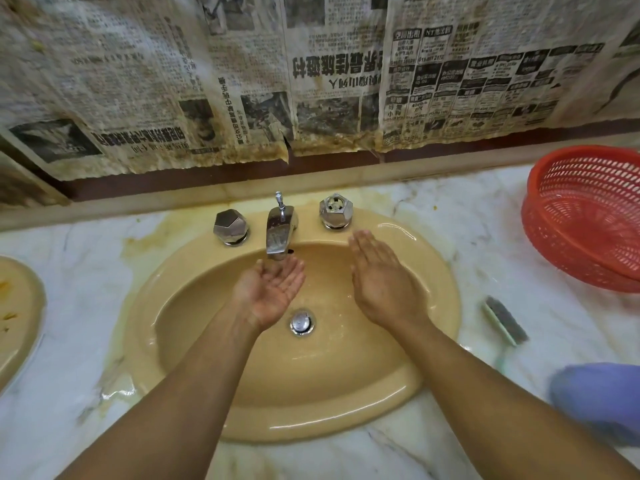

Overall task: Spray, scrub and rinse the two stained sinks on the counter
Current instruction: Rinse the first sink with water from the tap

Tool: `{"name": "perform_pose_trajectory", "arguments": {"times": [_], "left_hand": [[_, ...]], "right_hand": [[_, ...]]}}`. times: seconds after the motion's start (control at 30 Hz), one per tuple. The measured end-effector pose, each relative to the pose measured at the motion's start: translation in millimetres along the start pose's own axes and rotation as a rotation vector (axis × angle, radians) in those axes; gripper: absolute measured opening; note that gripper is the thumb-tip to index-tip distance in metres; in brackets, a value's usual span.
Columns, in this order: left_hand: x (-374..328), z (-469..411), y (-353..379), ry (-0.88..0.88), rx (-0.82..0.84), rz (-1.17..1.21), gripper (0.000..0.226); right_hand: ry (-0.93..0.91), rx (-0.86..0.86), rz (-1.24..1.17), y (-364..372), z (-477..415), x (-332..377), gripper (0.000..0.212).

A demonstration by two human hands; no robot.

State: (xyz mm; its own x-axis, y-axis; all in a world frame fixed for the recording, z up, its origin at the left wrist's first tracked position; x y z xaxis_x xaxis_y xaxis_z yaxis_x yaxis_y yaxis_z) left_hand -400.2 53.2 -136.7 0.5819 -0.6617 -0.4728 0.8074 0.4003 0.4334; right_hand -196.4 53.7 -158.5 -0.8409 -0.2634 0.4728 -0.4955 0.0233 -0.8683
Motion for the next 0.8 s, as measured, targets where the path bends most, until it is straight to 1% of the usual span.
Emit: {"name": "perform_pose_trajectory", "arguments": {"times": [0.1, 0.2, 0.27, 0.37, 0.47, 0.57, 0.63, 0.73, 0.8], "left_hand": [[-7, 2, 5, 0.021, -0.04, 0.101, 0.046], [-9, 2, 9, 0.022, -0.063, 0.118, 0.038], [-7, 2, 13, 0.032, -0.069, 0.092, 0.033], [-2, 1, 22, 0.013, -0.077, 0.064, 0.031], [13, 14, 28, -0.071, -0.099, 0.002, 0.032], [24, 38, 45, -0.14, -0.049, -0.067, 0.037], [15, 49, 69, -0.097, -0.008, -0.1, 0.04], [-24, 48, 110, 0.063, 0.01, -0.176, 0.043], [-52, 42, 132, 0.128, -0.013, -0.329, 0.045]], "right_hand": [[0.063, -0.132, -0.178, -10, -10, -10, 0.053], [0.15, -0.191, -0.336, -27, -21, -18, 0.037], [0.16, -0.199, -0.405, -33, -20, -19, 0.032], [0.155, -0.161, -0.41, -29, -17, -20, 0.032], [0.158, -0.194, -0.406, -26, -19, -21, 0.031], [0.173, -0.189, -0.42, -29, -21, -19, 0.031], [0.174, -0.157, -0.419, -30, -20, -17, 0.032], [0.166, -0.134, -0.426, -34, -22, -8, 0.032], [0.188, -0.128, -0.484, -37, -32, 2, 0.036]]}}
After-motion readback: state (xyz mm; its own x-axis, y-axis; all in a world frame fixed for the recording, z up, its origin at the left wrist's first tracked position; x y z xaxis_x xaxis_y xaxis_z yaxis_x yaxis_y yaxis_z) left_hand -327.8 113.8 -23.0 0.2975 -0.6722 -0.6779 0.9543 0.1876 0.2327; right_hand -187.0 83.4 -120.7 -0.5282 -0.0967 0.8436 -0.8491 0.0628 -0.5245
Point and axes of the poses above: each hand's wrist, its own z-axis away from the middle knuckle, its own y-axis out of the palm, x = y × z, the point moved 4 cm from there along -z, towards the middle knuckle, and after that the axes turned 12 degrees about -z, right-handed, at the moved point
